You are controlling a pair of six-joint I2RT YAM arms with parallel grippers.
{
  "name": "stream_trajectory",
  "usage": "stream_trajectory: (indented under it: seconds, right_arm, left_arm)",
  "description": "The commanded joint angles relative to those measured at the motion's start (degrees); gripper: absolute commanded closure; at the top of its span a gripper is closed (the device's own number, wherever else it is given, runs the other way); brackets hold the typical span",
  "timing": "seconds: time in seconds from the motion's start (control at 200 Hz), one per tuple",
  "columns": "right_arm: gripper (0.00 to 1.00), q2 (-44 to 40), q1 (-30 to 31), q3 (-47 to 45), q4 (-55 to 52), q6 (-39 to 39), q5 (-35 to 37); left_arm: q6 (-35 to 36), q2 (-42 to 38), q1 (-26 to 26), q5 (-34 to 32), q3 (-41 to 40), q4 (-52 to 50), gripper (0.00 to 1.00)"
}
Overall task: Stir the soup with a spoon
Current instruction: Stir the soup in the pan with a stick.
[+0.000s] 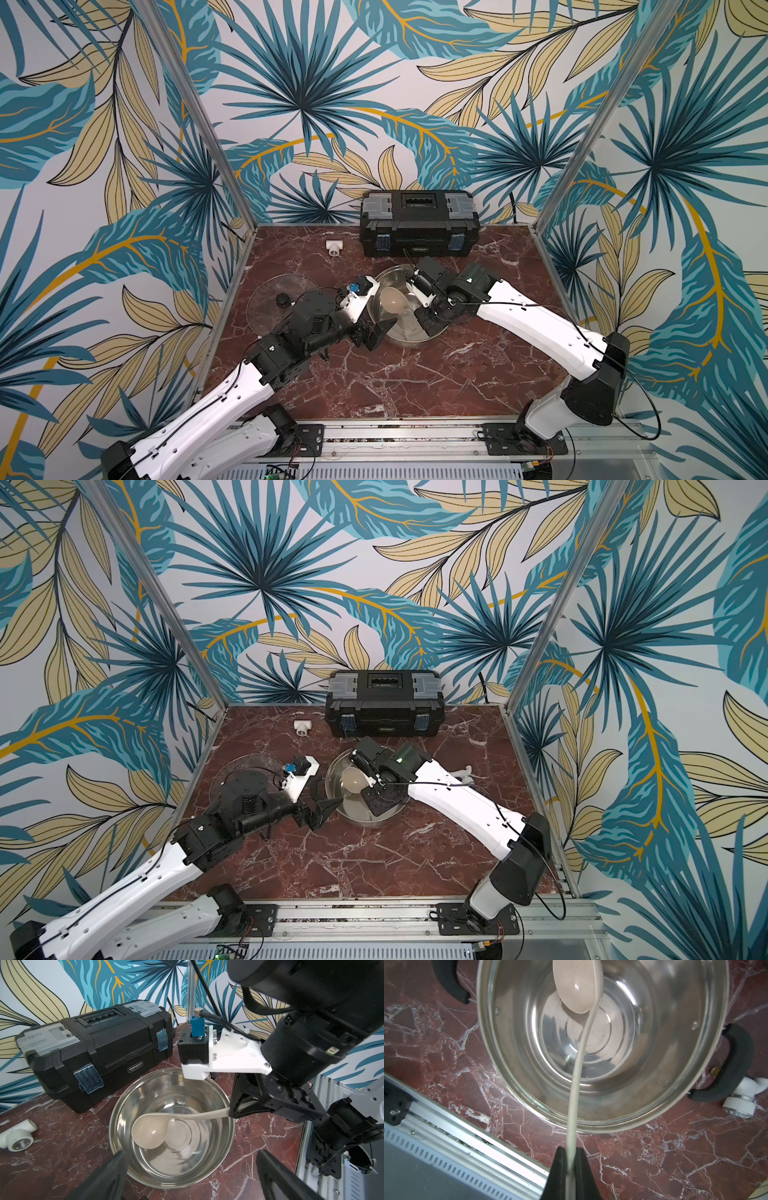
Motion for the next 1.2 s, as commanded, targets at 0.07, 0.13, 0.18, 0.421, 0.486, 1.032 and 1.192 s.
stream_trajectory:
  seconds: [0.07,0.13,0.18,0.421,0.486,1.032,1.192]
  right_arm:
    - [1.0,-5.4,0.4,-3.7,-3.4,-0.9,-2.3]
    - [1.0,-7.0,0.5,-5.1,-5.1,-0.9,-1.2]
    - [1.0,-8.2,0.5,-6.4,-6.4,-0.6,-0.2]
    - [1.0,-11.5,0.3,-10.1,-11.2,2.0,9.0]
    - [1.0,-11.5,0.0,-10.2,-11.2,2.7,11.4]
    - [1.0,-1.6,-1.2,-1.5,-0.6,0.0,10.1]
    - [1.0,1.0,-0.5,0.9,1.1,-0.5,3.4]
  left_arm:
    - [-0.3,-0.8,-0.3,-0.4,2.1,0.2,0.0]
    - [-0.2,-0.7,-0.2,-0.4,2.1,0.2,0.0]
    - [-0.1,-0.7,-0.2,-0.4,2.0,0.2,0.0]
    - [-0.3,-0.5,-0.2,0.0,1.3,1.3,0.0]
    - [-0.4,-0.3,-0.2,0.1,1.0,1.8,0.0]
    - [-0.7,0.5,-0.2,0.6,1.1,2.6,0.0]
    - [-1.1,0.4,-0.2,0.5,0.9,2.6,0.0]
